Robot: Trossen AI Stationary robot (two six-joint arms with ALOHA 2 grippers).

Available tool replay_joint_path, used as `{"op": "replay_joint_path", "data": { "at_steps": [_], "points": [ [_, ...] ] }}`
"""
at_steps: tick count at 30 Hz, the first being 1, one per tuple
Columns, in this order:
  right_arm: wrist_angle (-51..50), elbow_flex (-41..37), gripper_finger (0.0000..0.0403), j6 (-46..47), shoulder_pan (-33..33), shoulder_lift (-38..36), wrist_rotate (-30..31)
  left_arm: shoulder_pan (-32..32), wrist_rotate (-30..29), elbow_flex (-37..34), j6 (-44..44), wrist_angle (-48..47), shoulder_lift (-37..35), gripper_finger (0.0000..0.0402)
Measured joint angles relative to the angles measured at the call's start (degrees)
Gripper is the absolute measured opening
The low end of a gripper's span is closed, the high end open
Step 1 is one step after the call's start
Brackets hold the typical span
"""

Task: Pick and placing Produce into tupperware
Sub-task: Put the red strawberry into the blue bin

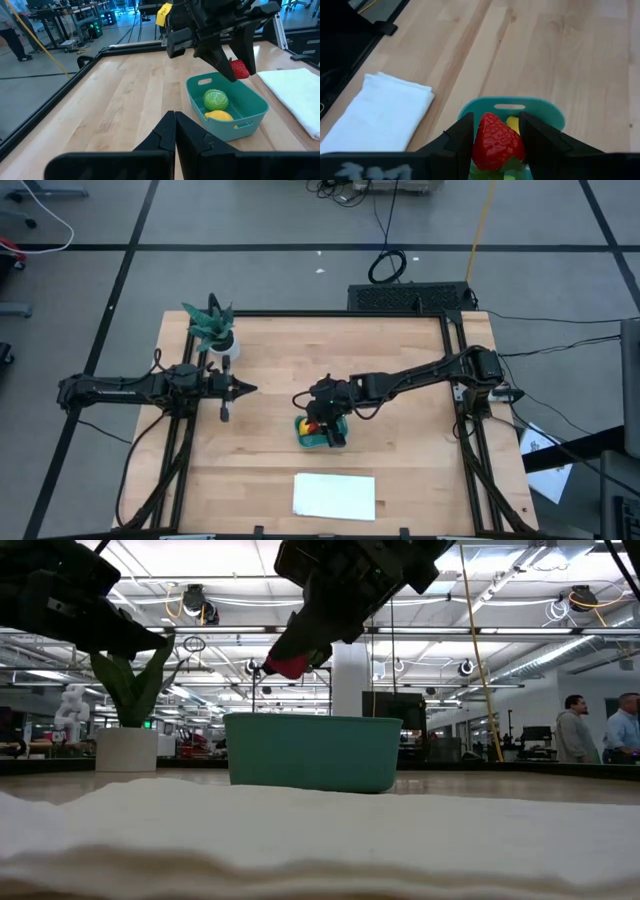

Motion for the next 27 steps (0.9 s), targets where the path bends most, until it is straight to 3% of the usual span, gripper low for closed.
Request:
{"op": "replay_joint_path", "data": {
  "at_steps": [13,27],
  "points": [
    [6.0,-1.6,0.0137,1.2,0.1,1.8,-0.1,0.0,0.0,0.0,0.0,0.0,0.0,0.0005],
    [5.1,-1.7,0.0137,-0.2,0.9,2.4,-0.2,0.0,0.2,0.0,0.0,-0.2,0.0,0.0005]
  ]
}}
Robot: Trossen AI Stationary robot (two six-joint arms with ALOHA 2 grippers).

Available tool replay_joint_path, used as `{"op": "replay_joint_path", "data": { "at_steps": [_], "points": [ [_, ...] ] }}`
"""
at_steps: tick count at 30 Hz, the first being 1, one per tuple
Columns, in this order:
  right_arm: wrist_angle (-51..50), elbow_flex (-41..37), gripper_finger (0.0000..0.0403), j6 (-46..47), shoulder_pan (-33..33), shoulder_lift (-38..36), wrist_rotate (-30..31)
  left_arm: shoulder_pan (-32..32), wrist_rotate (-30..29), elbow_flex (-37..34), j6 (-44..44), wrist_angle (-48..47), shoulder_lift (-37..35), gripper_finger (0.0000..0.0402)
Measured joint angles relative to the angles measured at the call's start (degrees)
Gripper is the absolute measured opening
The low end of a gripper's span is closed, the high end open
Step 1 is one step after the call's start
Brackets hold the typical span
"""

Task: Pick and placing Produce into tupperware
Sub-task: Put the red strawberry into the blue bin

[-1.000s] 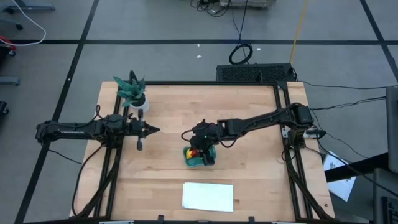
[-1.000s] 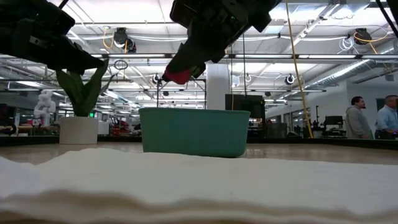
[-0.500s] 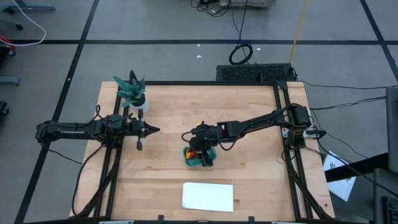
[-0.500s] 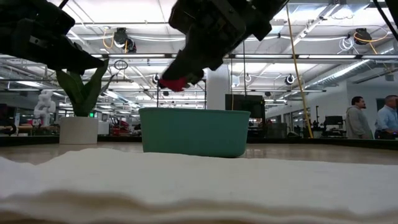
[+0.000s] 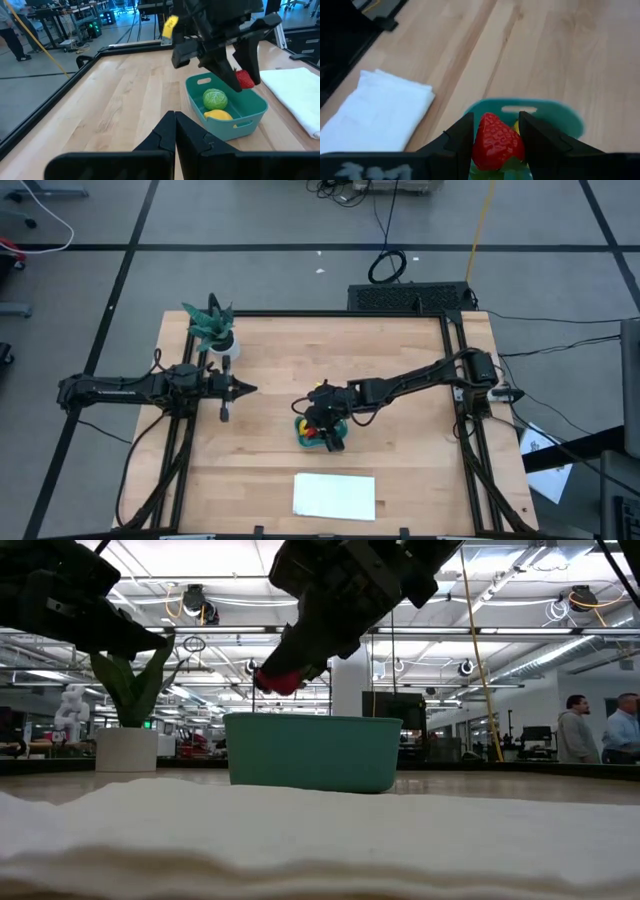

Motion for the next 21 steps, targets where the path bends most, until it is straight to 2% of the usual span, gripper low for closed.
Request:
{"op": "replay_joint_path", "data": {
  "at_steps": [21],
  "points": [
    [1.3,0.0,0.0137,-0.1,-0.1,4.3,0.0,0.0,0.0,0.0,0.1,-0.2,0.0,0.0005]
  ]
}}
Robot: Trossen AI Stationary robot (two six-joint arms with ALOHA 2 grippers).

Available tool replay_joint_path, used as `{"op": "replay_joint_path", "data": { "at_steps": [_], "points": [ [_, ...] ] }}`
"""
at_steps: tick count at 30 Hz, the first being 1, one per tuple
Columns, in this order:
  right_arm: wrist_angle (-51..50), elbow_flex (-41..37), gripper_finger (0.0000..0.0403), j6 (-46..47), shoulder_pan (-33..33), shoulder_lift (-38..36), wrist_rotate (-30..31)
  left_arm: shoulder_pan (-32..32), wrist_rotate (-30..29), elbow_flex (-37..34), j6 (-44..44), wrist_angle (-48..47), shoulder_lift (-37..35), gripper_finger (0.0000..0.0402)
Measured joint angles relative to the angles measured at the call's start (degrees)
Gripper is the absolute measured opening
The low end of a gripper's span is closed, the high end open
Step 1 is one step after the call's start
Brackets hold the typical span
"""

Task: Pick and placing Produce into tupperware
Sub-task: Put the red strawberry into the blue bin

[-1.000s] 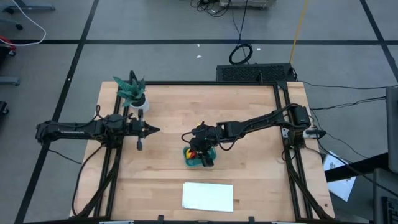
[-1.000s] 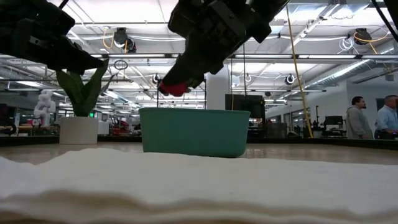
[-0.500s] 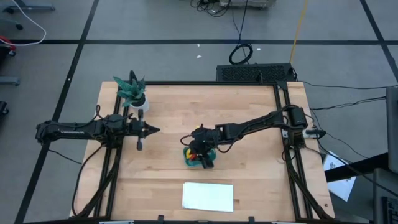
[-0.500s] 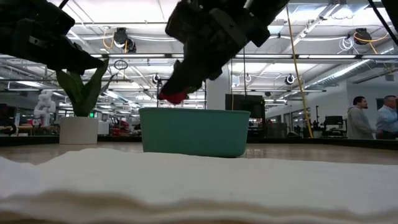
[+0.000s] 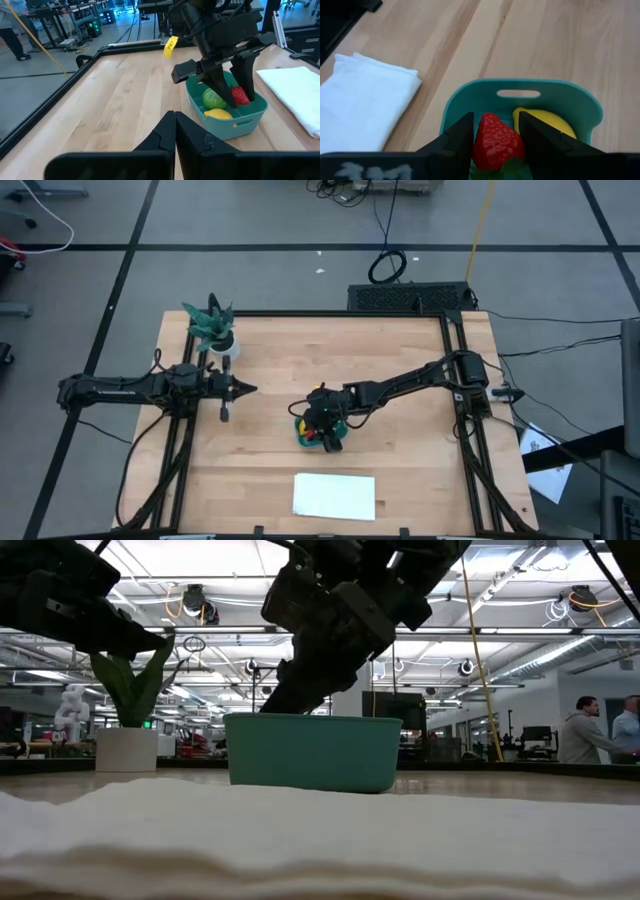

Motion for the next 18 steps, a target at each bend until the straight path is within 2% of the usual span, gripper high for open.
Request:
{"op": "replay_joint_path", "data": {
  "at_steps": [18],
  "points": [
    [-4.3,0.0,0.0137,0.7,-0.5,0.0,-0.9,0.0,0.0,0.0,0.0,-0.1,0.0,0.0005]
  ]
}}
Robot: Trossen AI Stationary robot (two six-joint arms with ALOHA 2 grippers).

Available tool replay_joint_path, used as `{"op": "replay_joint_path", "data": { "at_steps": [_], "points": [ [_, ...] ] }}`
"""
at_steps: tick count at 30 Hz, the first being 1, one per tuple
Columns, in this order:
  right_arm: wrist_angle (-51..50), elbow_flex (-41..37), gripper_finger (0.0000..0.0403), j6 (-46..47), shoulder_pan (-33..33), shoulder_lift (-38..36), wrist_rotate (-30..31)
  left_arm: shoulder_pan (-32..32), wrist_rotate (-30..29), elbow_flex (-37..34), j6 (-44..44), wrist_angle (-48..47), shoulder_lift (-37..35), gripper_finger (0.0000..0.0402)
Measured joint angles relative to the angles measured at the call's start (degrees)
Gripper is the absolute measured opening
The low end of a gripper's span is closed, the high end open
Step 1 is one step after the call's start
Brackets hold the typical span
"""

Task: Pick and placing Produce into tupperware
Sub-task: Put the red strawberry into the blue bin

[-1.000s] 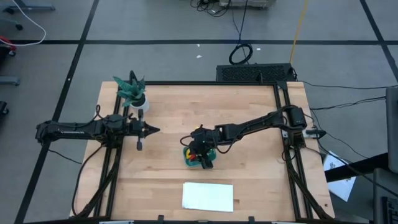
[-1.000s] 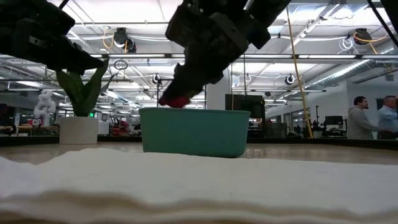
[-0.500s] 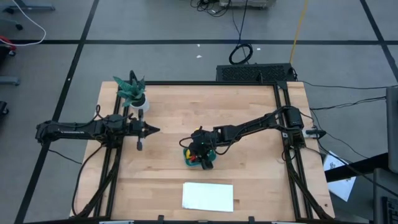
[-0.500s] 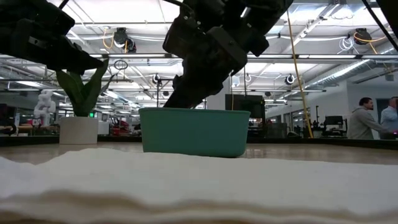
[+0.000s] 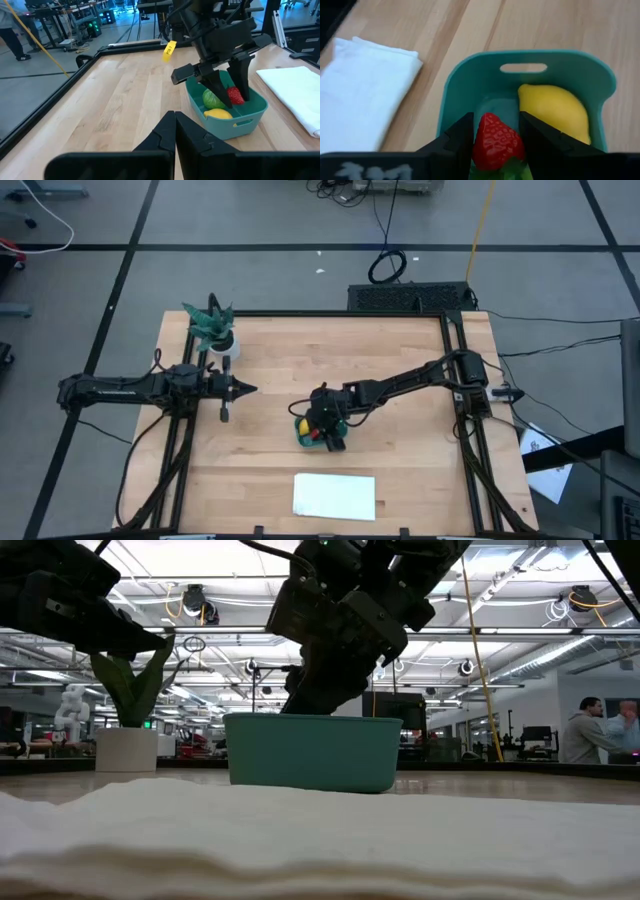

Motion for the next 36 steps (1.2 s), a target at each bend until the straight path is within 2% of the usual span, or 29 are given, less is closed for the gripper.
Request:
{"op": "replay_joint_path", "data": {
  "at_steps": [7,36],
  "points": [
    [-1.0,0.0,0.0137,0.8,-1.1,0.0,-2.1,0.0,0.0,0.0,0.0,0.0,0.0,0.0005],
    [-5.0,0.0,0.0137,-3.1,-1.8,-0.1,-2.2,0.0,0.0,0.0,0.0,0.0,0.0,0.0005]
  ]
}}
